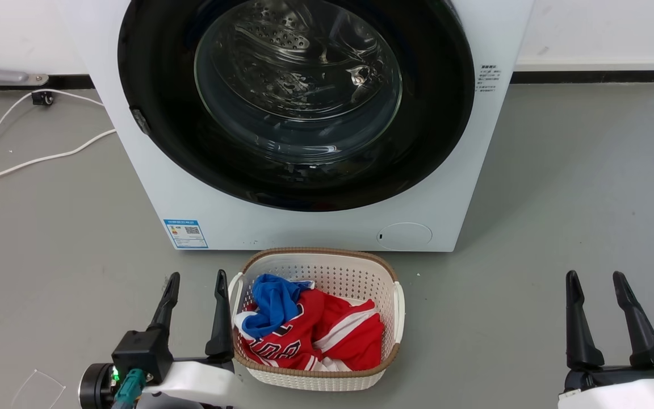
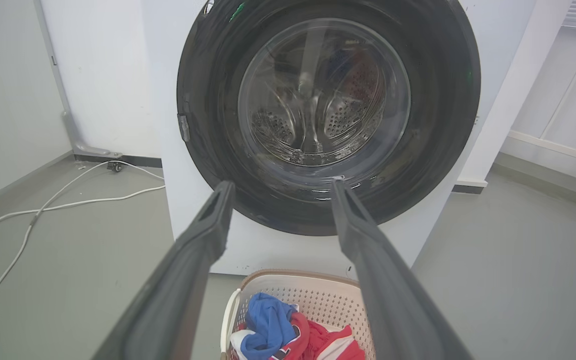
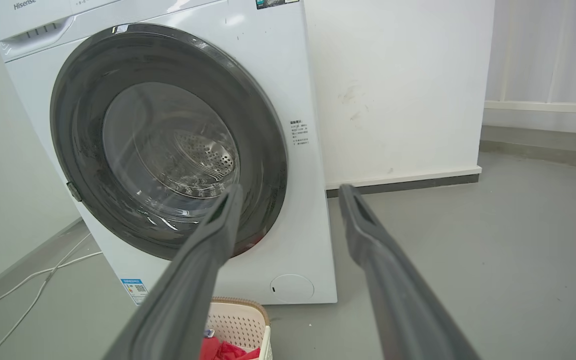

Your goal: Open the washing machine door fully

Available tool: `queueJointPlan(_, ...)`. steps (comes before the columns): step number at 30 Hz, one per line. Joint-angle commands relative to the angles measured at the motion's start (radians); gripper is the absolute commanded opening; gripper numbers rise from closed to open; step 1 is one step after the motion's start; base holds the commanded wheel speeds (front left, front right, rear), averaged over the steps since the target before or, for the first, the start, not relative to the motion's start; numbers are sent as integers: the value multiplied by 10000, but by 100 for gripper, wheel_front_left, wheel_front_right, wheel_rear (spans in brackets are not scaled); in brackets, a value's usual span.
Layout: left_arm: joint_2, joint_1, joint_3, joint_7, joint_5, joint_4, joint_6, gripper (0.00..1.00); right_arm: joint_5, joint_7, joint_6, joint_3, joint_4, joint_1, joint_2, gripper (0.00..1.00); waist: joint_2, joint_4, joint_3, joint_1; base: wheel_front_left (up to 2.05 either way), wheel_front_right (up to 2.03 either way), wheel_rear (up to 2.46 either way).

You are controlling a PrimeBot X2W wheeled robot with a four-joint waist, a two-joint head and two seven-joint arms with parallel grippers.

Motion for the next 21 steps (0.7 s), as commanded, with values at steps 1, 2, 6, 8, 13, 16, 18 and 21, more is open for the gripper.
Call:
queueJointPlan(1, -35, 75, 27, -109, 267, -9, -63, 100, -233, -115, 0, 23, -130, 122, -16, 100, -1, 4, -7, 0, 0, 0, 0)
queueJointPlan(2, -49, 89, 46, -123, 340, 5, -99, 100, -274, -134, 0, 28, -134, 139, -16, 100, -1, 6, -8, 0, 0, 0, 0)
queueJointPlan(6, -138, 146, 119, -205, 650, 35, -204, 100, -509, -207, 0, 26, -170, 222, -15, 100, -1, 26, -9, 0, 0, 0, 0)
queueJointPlan(8, -186, 166, 145, -242, 801, 39, -272, 100, -596, -249, 0, 27, -174, 231, -14, 100, -1, 37, -11, 0, 0, 0, 0)
queueJointPlan(13, -281, 244, 198, -335, 1199, 64, -387, 100, -783, -337, 0, 21, -154, 324, -14, 100, -1, 39, -30, 0, 0, 0, 0)
queueJointPlan(16, -323, 258, 227, -390, 1408, 94, -439, 100, -958, -394, 0, 39, -179, 358, -12, 100, -1, 34, -37, 0, 0, 0, 0)
queueJointPlan(18, -337, 275, 259, -427, 1544, 147, -483, 100, -1060, -430, -1, 51, -160, 397, -12, 100, -1, 29, -44, 0, 0, 0, 0)
queueJointPlan(21, -371, 302, 333, -470, 1704, 206, -529, 100, -1130, -479, -1, 65, -133, 419, -12, 100, -1, 24, -57, 0, 0, 0, 0)
